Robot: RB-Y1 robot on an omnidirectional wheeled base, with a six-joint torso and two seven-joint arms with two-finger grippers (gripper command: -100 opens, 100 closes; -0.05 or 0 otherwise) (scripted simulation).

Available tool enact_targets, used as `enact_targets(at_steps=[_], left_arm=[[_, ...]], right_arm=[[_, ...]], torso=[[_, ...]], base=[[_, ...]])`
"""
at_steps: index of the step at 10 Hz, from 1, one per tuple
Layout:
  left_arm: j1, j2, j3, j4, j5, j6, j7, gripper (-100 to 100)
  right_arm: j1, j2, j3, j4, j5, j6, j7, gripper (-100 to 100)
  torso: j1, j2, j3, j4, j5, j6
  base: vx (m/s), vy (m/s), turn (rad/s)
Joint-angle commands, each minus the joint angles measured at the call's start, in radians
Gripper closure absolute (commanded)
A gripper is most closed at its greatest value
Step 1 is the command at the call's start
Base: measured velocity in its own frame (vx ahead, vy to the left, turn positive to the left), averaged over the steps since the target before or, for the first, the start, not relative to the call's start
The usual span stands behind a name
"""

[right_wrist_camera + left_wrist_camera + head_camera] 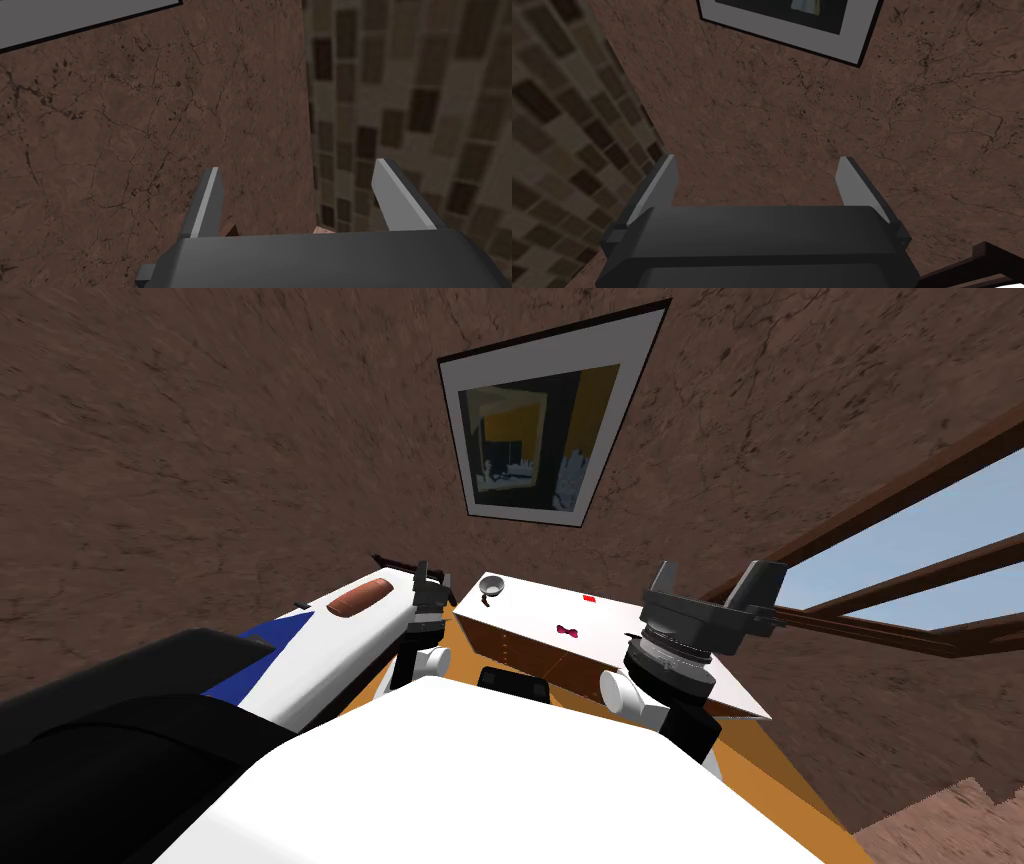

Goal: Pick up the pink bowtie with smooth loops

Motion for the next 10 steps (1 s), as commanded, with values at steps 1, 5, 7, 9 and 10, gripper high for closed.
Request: enact_targets(at_steps=[1,5,7,9,10], left_arm=[[0.0,0.0,0.0,0.0,0.0,0.0,0.0,0],[0.0,0.0,0.0,0.0,0.0,0.0,0.0,0],[0.0,0.0,0.0,0.0,0.0,0.0,0.0,0],[0.0,0.0,0.0,0.0,0.0,0.0,0.0,0],[0.0,0.0,0.0,0.0,0.0,0.0,0.0,0]], right_arm=[[0.008,-0.035,0.001,0.008,0.017,0.004,-0.005,-100],[0.052,-0.158,0.008,0.052,0.112,0.027,-0.034,-100],[0.067,-0.211,0.011,0.069,0.147,0.035,-0.043,-100],[0.084,-0.254,0.013,0.088,0.185,0.045,-0.054,-100],[0.101,-0.293,0.016,0.11,0.226,0.054,-0.065,-100]], torso=[[0.0,0.0,0.0,0.0,0.0,0.0],[-0.001,0.003,0.002,0.001,0.0,0.0],[-0.001,0.003,0.002,0.001,0.0,0.0],[-0.001,0.003,0.002,0.001,0.0,0.0],[-0.001,0.003,0.002,0.001,0.0,0.0]], base=[[-0.013,-0.003,0.053],[-0.045,-0.009,0.112],[-0.04,-0.005,0.069],[-0.046,-0.004,0.124],[-0.04,-0.003,0.119]])
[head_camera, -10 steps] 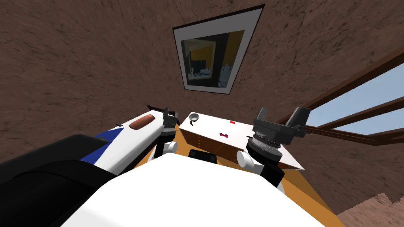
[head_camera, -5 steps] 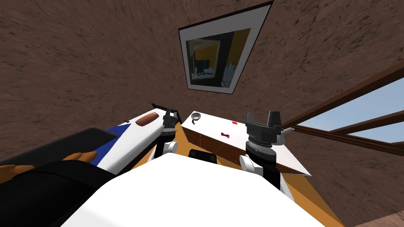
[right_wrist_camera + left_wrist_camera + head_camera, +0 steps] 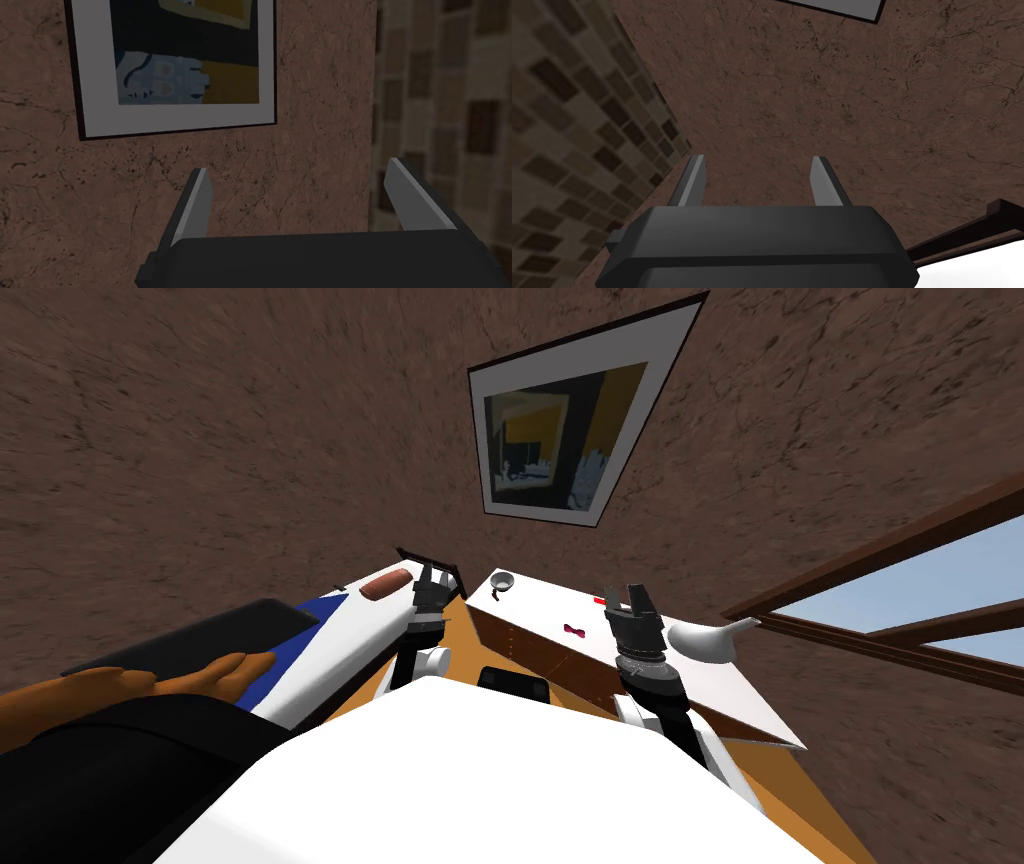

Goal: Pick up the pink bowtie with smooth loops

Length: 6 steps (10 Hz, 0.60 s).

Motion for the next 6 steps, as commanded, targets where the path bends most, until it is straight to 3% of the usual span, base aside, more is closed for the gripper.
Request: enact_targets(at_steps=[1,6], left_arm=[[0.0,0.0,0.0,0.0,0.0,0.0,0.0,0],[0.0,0.0,0.0,0.0,0.0,0.0,0.0,0]], right_arm=[[0.031,-0.05,0.01,0.032,0.05,0.015,-0.015,-100],[0.067,-0.168,0.017,0.085,0.164,0.038,-0.039,-100]], torso=[[0.0,0.0,0.0,0.0,0.0,0.0],[0.0,0.0,0.0,0.0,0.0,0.0]], base=[[-0.061,-0.003,0.227],[-0.038,0.002,0.101]])
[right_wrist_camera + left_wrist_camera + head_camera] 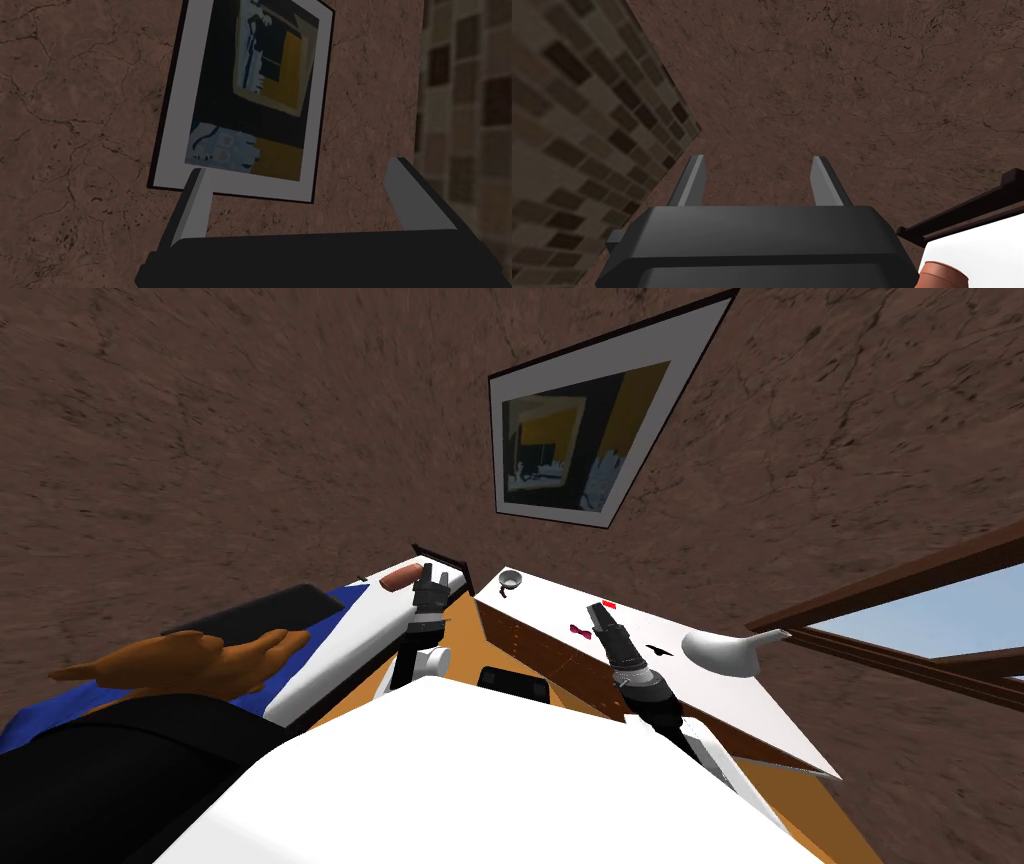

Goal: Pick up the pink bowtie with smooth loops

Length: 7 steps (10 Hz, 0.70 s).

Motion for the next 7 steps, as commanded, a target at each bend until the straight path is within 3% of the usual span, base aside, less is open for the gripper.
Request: enact_targets(at_steps=[1,4,7], left_arm=[[0.0,0.0,0.0,0.0,0.0,0.0,0.0,0],[0.0,0.0,0.0,0.0,0.0,0.0,0.0,0],[0.0,0.0,0.0,0.0,0.0,0.0,0.0,0]], right_arm=[[0.023,-0.05,0.002,0.042,0.05,0.002,-0.012,-100],[0.041,-0.107,0.007,0.072,0.112,0.014,-0.023,-100],[0.076,-0.192,0.016,0.138,0.203,0.037,-0.045,-100]], torso=[[0.0,0.0,0.0,0.0,0.0,0.0],[0.001,0.0,0.0,0.0,0.0,0.0],[0.0,-0.001,0.0,0.0,0.0,0.0]], base=[[-0.044,0.006,0.172],[-0.033,0.013,0.111],[-0.029,0.012,0.14]])
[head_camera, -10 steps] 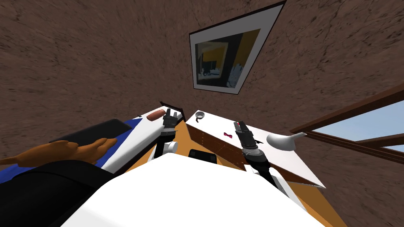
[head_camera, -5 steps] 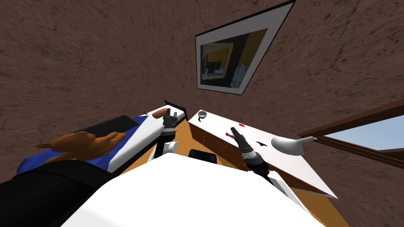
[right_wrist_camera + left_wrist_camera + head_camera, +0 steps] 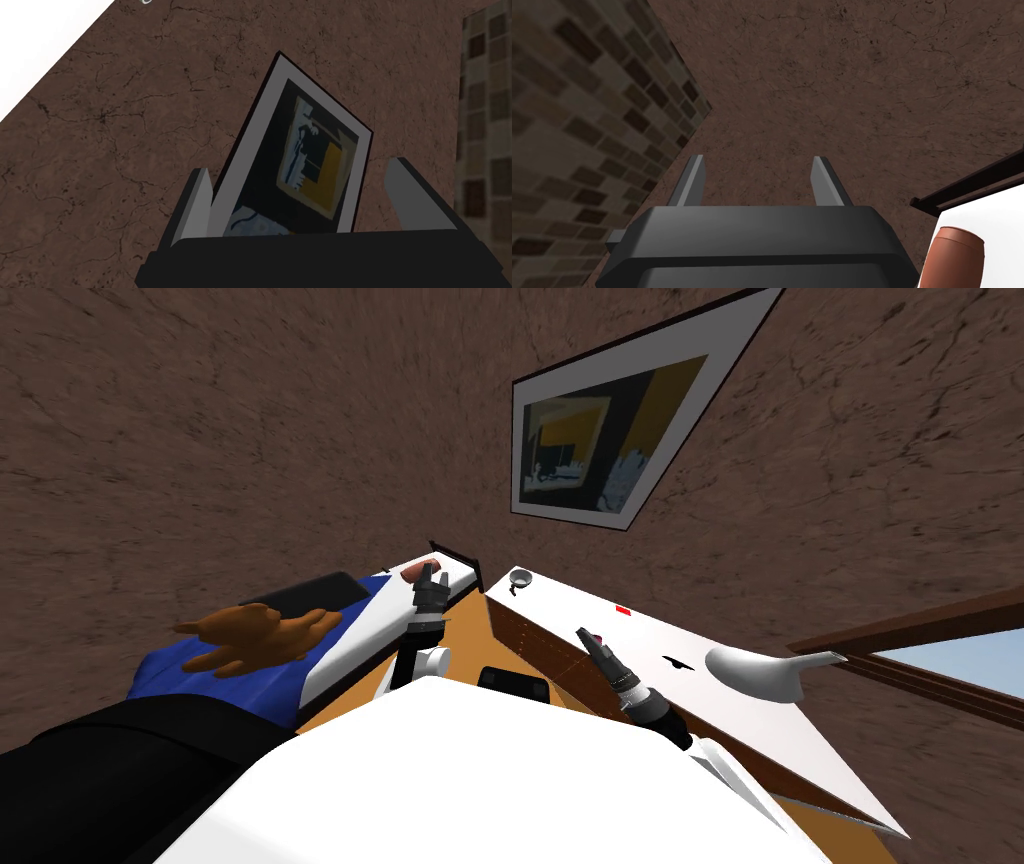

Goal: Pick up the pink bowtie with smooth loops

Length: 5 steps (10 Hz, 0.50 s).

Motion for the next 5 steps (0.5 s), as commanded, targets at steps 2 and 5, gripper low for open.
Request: enact_targets(at_steps=[2,5], left_arm=[[0.0,0.0,0.0,0.0,0.0,0.0,0.0,0],[0.0,0.0,0.0,0.0,0.0,0.0,0.0,0]], right_arm=[[0.006,-0.067,0.01,0.065,0.076,0.015,-0.016,-100],[0.021,-0.127,0.016,0.109,0.146,0.026,-0.025,-100]], torso=[[0.0,-0.001,0.0,0.0,0.0,0.0],[0.0,-0.001,-0.001,0.0,0.0,0.0]], base=[[-0.025,0.016,0.129],[-0.017,0.019,0.131]])
